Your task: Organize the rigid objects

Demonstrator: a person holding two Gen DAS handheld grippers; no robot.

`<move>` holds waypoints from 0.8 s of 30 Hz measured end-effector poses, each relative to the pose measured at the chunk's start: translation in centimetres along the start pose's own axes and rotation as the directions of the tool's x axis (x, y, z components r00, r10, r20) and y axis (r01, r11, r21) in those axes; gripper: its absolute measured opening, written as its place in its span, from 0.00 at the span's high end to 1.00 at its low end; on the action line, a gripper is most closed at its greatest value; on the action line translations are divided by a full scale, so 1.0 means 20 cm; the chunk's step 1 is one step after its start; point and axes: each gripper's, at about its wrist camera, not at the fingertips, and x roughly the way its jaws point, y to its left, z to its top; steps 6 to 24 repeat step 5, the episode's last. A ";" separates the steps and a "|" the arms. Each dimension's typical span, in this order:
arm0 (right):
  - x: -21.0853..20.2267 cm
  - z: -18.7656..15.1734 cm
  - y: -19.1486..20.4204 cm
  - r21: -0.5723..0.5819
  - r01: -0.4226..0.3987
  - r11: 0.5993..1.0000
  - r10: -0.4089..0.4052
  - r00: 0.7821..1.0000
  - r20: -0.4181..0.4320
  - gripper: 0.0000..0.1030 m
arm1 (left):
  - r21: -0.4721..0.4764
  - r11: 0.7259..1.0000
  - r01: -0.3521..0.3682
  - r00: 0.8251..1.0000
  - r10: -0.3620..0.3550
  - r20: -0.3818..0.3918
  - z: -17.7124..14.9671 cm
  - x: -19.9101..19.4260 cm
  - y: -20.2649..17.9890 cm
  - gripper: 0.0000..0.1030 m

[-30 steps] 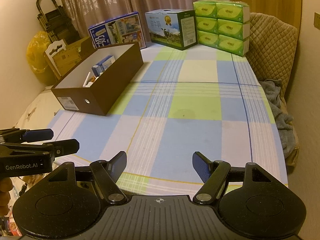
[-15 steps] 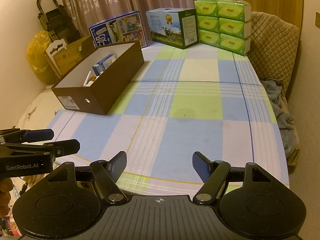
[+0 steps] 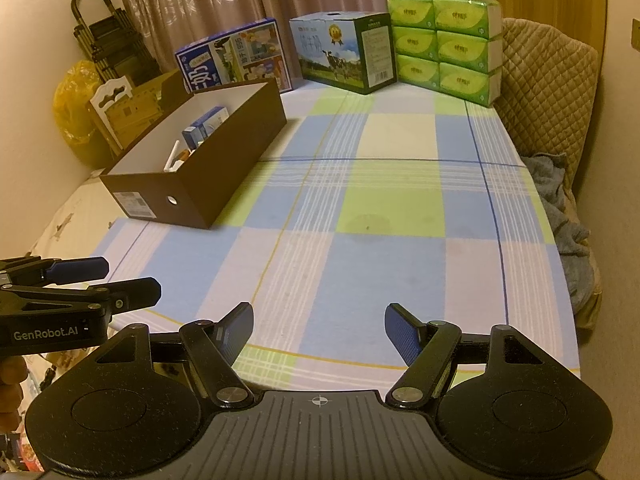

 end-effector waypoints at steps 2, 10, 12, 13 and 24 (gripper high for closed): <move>0.00 0.00 0.00 0.000 0.000 1.000 0.000 1.000 -0.001 0.32 | 0.003 1.000 -0.002 1.000 0.002 -0.002 0.00 0.01 -0.01 0.30; 0.01 0.00 -0.01 0.003 -0.003 1.000 0.003 1.000 -0.005 0.32 | 0.002 1.000 -0.005 1.000 0.005 -0.011 0.01 0.03 -0.02 0.30; 0.01 0.00 -0.01 0.003 -0.003 1.000 0.003 1.000 -0.005 0.32 | 0.002 1.000 -0.005 1.000 0.005 -0.011 0.01 0.03 -0.02 0.30; 0.01 0.00 -0.01 0.003 -0.003 1.000 0.003 1.000 -0.005 0.32 | 0.002 1.000 -0.005 1.000 0.005 -0.011 0.01 0.03 -0.02 0.30; 0.01 0.00 -0.01 0.003 -0.003 1.000 0.003 1.000 -0.005 0.32 | 0.002 1.000 -0.005 1.000 0.005 -0.011 0.01 0.03 -0.02 0.30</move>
